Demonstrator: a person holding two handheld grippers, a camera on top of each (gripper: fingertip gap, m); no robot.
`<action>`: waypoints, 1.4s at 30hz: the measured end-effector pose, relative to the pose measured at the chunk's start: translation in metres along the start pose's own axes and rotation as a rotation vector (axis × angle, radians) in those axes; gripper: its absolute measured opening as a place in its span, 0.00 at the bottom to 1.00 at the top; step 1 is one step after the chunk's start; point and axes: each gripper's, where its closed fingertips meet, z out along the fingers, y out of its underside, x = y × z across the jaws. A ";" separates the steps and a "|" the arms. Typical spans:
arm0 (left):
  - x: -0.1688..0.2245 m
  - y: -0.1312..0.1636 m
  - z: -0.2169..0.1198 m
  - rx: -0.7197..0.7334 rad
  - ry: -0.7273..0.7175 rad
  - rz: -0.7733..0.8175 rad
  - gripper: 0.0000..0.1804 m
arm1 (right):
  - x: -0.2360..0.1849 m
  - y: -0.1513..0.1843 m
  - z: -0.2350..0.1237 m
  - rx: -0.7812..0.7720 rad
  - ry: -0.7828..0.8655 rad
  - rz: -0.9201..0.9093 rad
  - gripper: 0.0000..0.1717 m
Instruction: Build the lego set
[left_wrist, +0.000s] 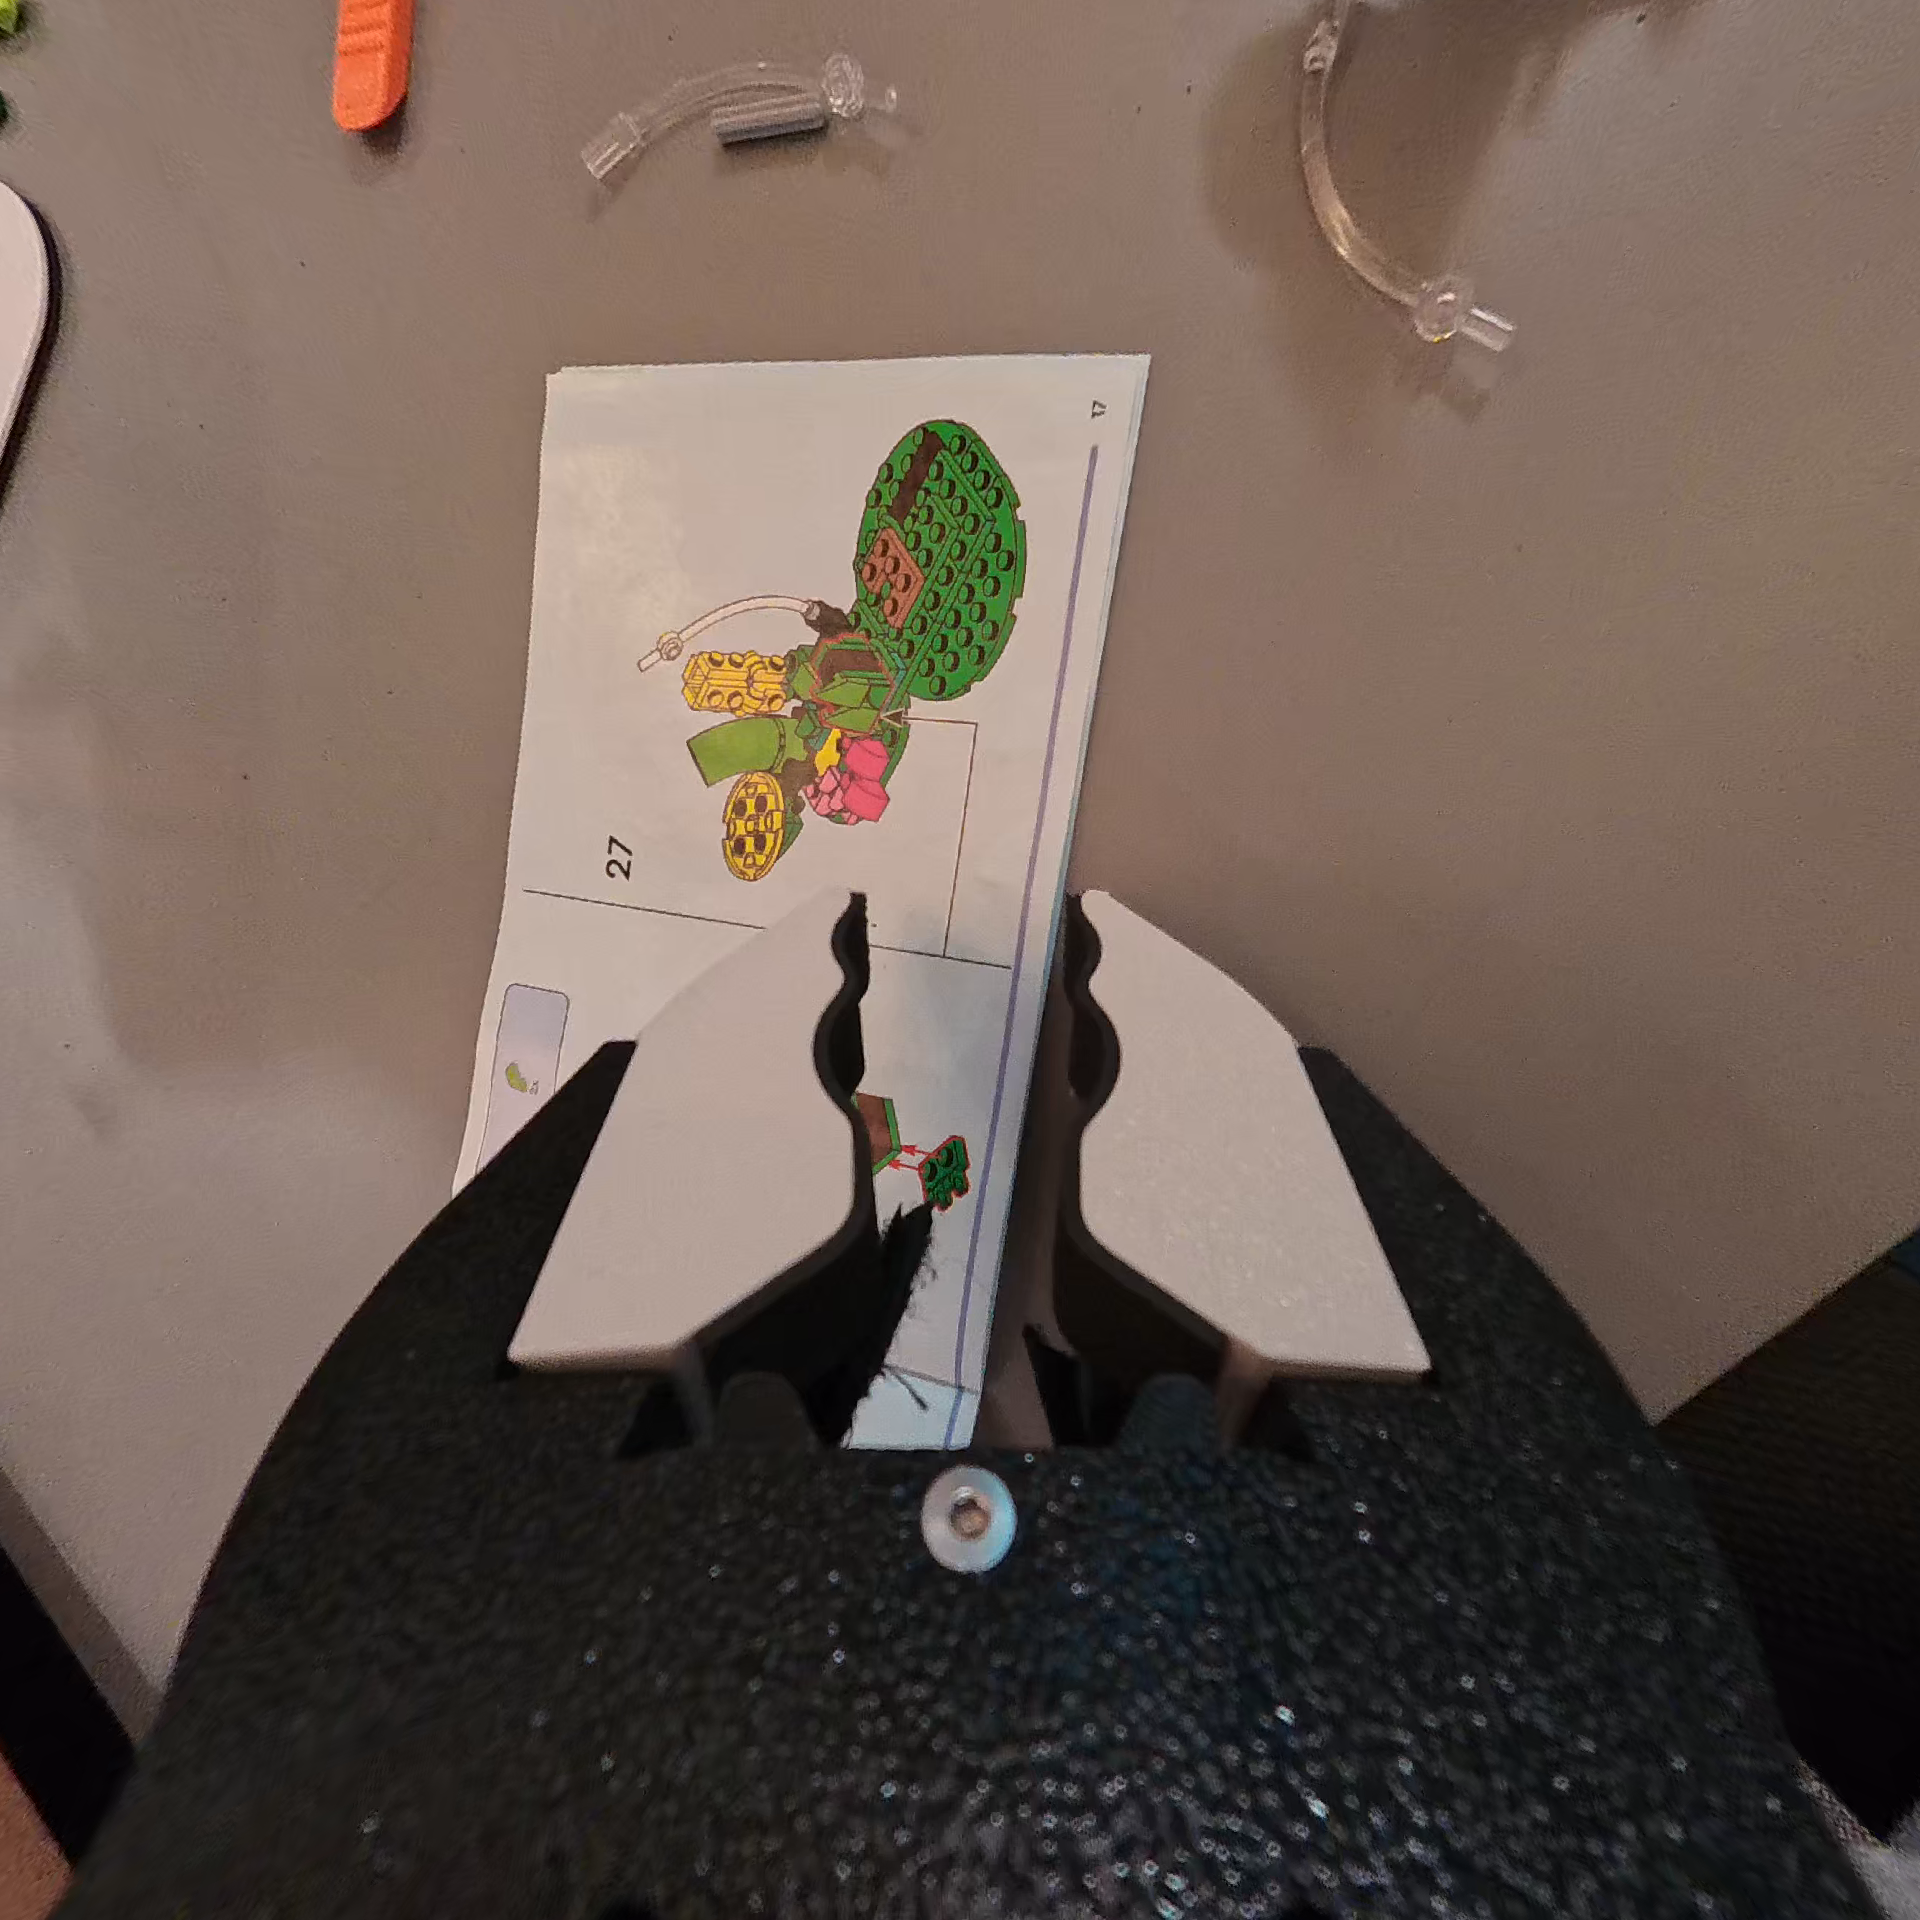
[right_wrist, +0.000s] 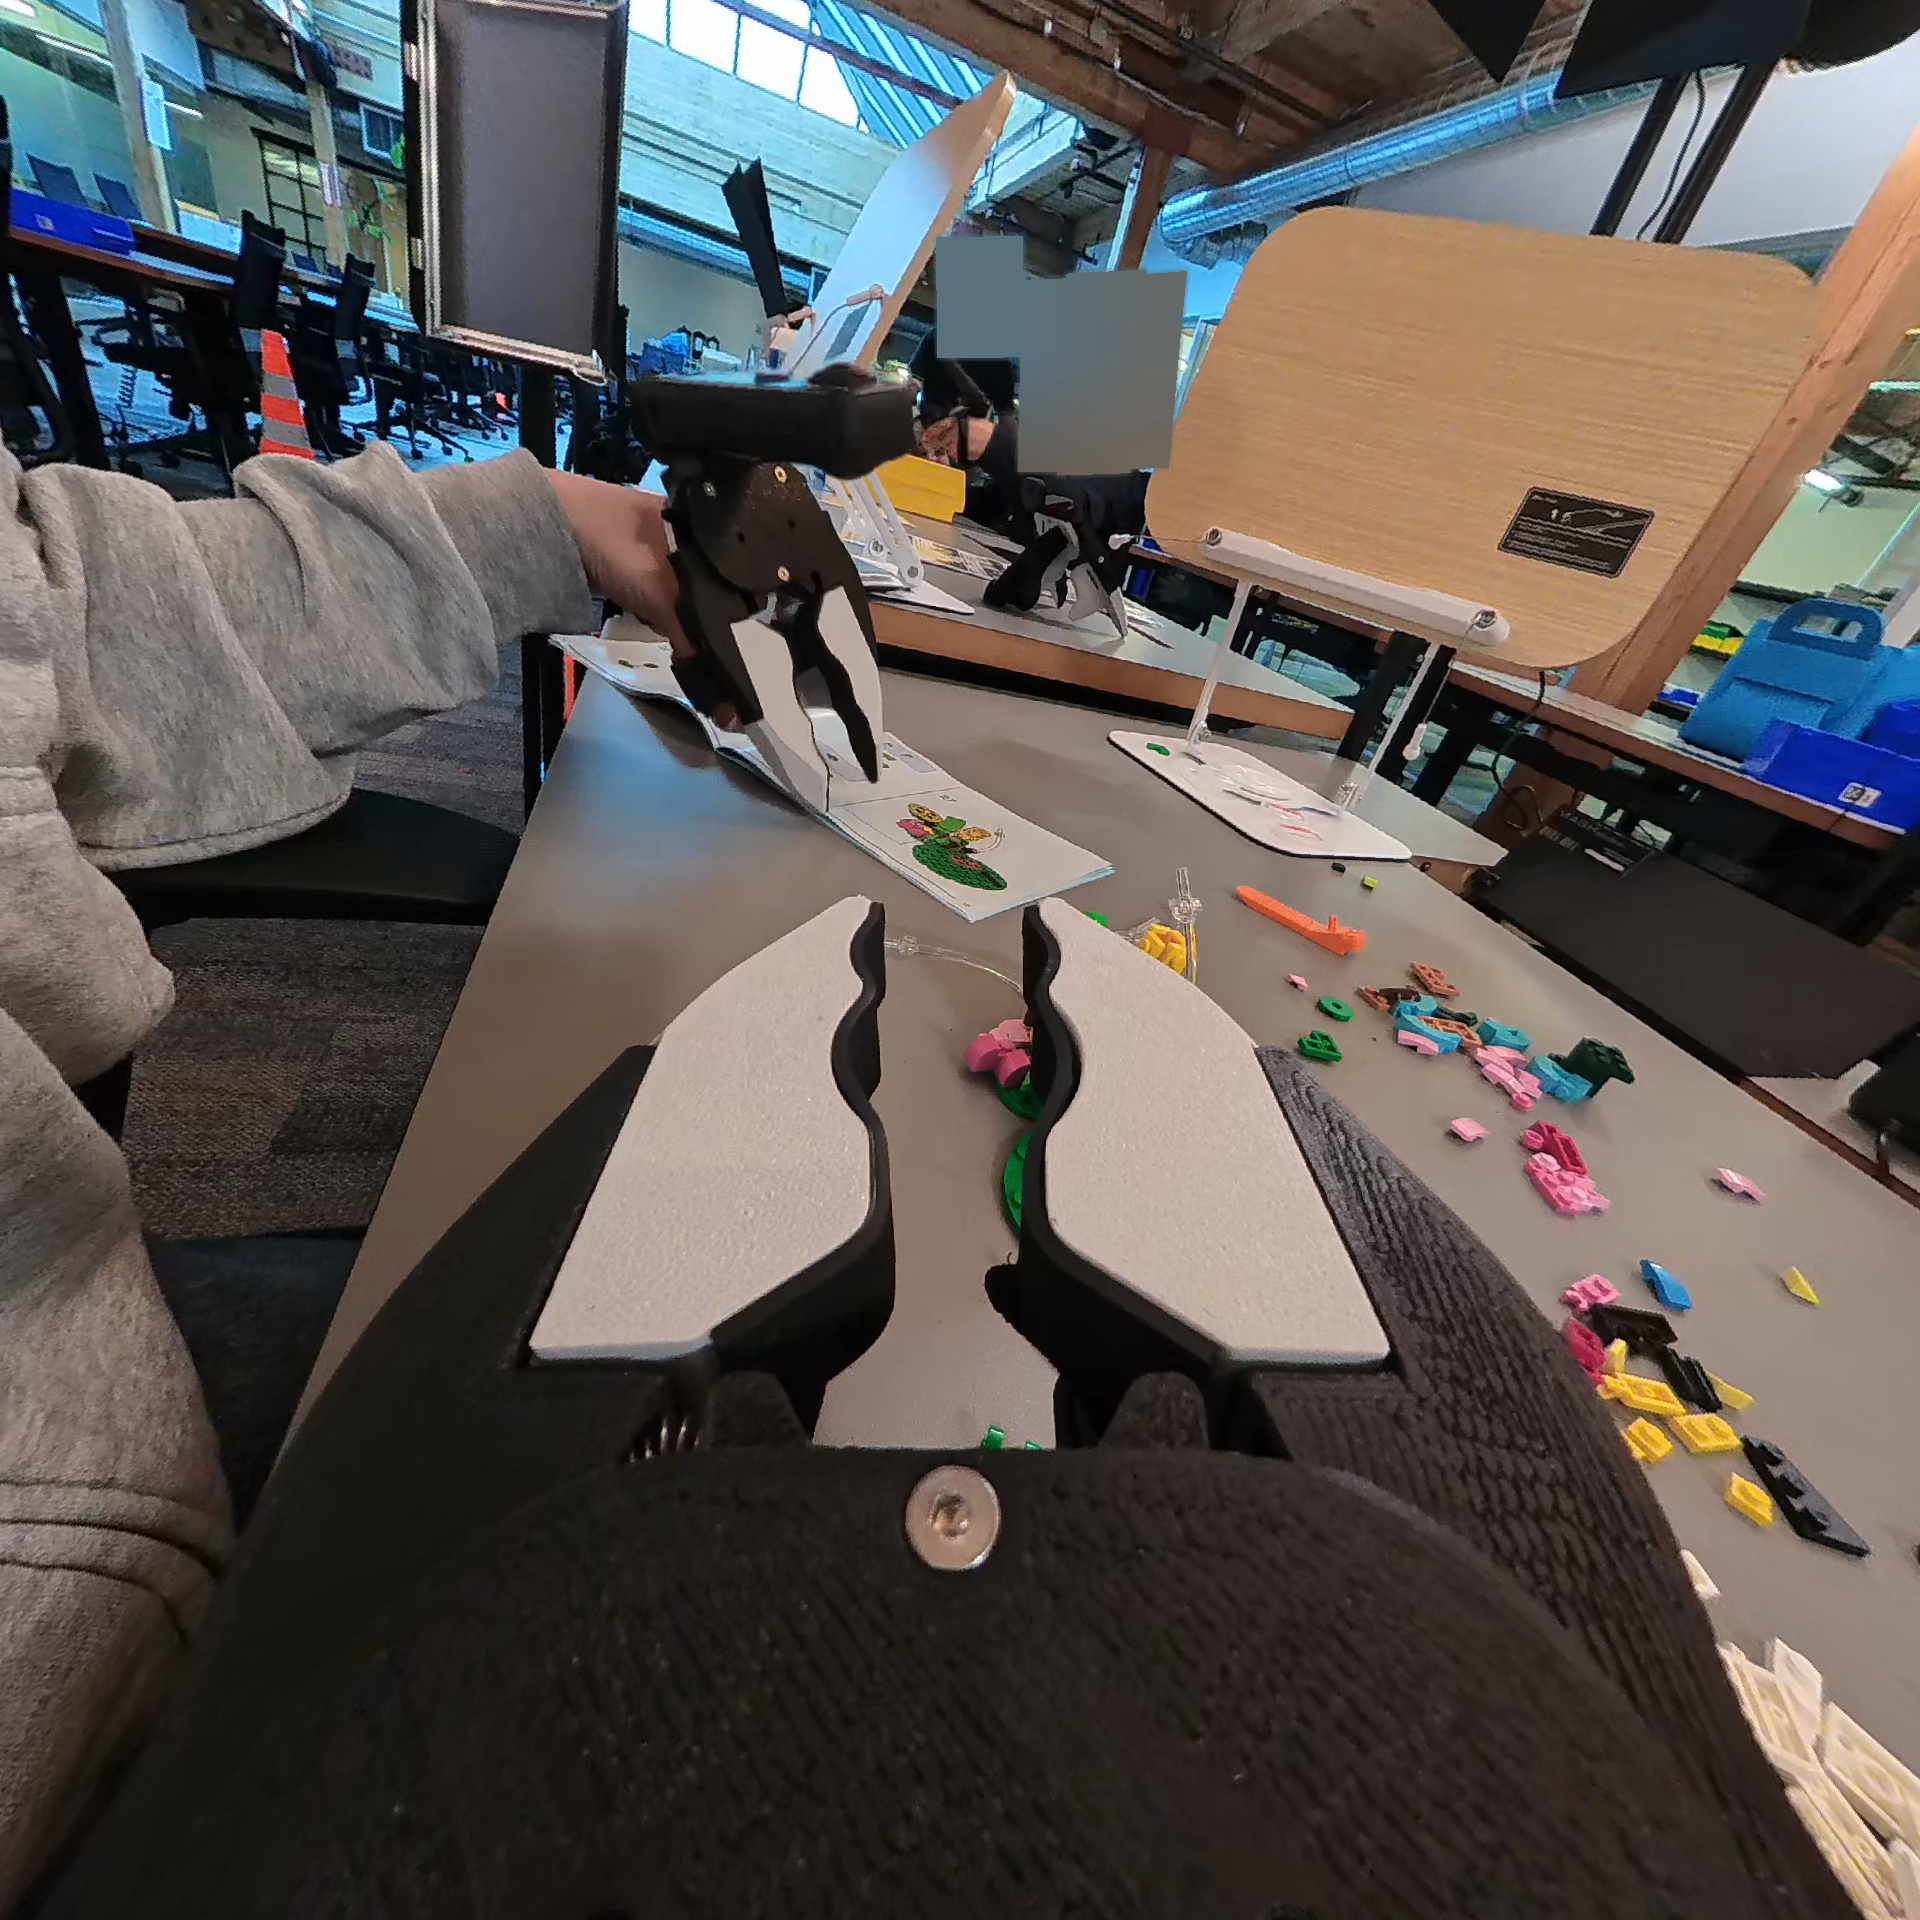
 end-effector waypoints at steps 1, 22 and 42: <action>0.000 0.001 0.001 -0.004 0.000 0.001 0.20 | 0.000 0.000 0.000 0.000 0.000 0.000 0.14; -0.002 0.002 0.004 0.011 0.008 -0.024 0.23 | 0.000 -0.001 -0.001 -0.001 -0.005 0.000 0.14; -0.016 0.000 -0.001 0.030 -0.089 -0.005 0.11 | -0.001 -0.001 -0.001 -0.002 -0.008 -0.005 0.13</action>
